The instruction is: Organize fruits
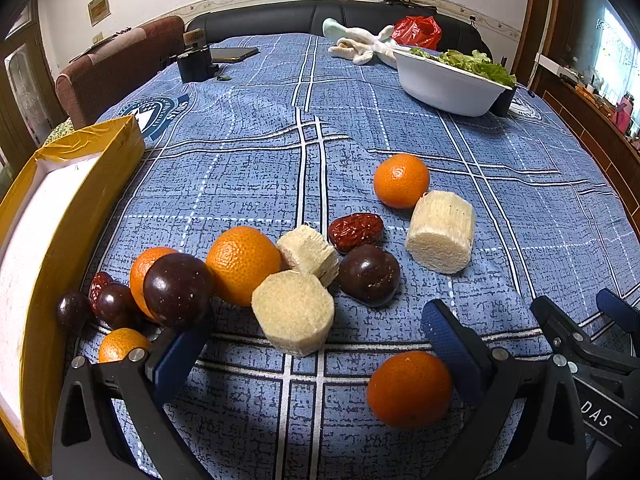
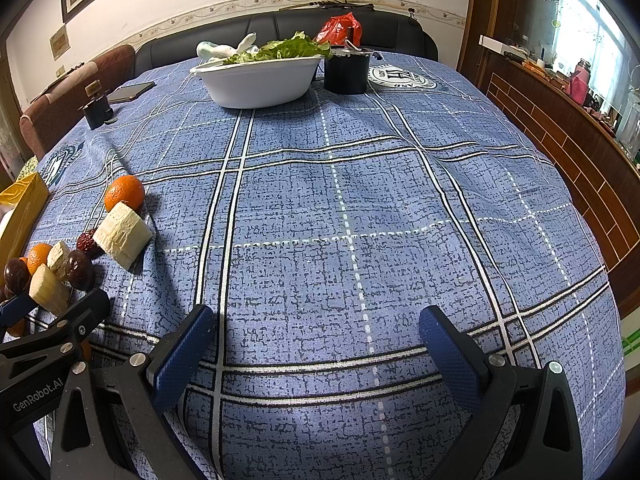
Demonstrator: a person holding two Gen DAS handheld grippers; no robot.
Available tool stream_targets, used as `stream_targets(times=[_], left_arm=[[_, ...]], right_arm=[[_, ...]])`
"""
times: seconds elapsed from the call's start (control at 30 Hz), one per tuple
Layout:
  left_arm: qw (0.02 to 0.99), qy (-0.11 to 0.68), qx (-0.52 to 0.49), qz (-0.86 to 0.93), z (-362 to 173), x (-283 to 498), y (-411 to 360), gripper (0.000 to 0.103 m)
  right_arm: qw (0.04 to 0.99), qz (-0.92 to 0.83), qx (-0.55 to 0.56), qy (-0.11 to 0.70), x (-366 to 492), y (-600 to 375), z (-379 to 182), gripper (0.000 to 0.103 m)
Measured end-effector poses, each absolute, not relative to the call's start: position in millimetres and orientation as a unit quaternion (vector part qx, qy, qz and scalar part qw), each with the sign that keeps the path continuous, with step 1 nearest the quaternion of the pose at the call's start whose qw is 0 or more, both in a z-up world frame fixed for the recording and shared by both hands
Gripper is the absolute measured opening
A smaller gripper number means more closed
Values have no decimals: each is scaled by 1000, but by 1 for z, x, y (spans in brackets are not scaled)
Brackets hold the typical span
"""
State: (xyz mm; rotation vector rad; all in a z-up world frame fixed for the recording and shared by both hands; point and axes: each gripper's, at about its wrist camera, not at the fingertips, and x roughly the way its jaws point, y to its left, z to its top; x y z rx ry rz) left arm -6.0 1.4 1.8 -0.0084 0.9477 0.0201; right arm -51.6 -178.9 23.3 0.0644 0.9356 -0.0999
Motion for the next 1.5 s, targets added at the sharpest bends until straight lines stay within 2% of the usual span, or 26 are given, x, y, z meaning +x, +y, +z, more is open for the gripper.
stream_targets(times=[0.4, 0.73, 0.8, 0.87, 1.0, 1.2, 1.33, 1.4, 1.5], left_arm=[[888, 459, -6, 14, 1, -8, 2, 103], [873, 484, 28, -53, 2, -14, -4, 103], [874, 479, 17, -78, 5, -24, -2, 101], [878, 469, -6, -100, 13, -35, 3, 93], [914, 391, -15, -112, 53, -69, 20, 93], [974, 215, -36, -54, 156, -141, 87, 94], [993, 111, -24, 17, 213, -186, 119, 99], [995, 86, -20, 33, 230, -200, 129, 103], [998, 51, -29, 34, 242, -217, 141, 103]], right_arm=[[891, -49, 30, 451, -51, -177, 23, 103], [881, -50, 36, 468, -53, -180, 25, 103], [881, -48, 34, 469, -54, -179, 25, 103], [881, -47, 33, 469, -56, -177, 24, 103], [883, -48, 32, 467, -59, -176, 24, 103], [889, -51, 33, 454, -70, -177, 29, 99], [911, -52, 13, 409, -91, -169, 55, 95], [926, -44, 11, 375, -103, -162, 78, 94], [949, -7, 31, 315, -119, -151, 117, 95]])
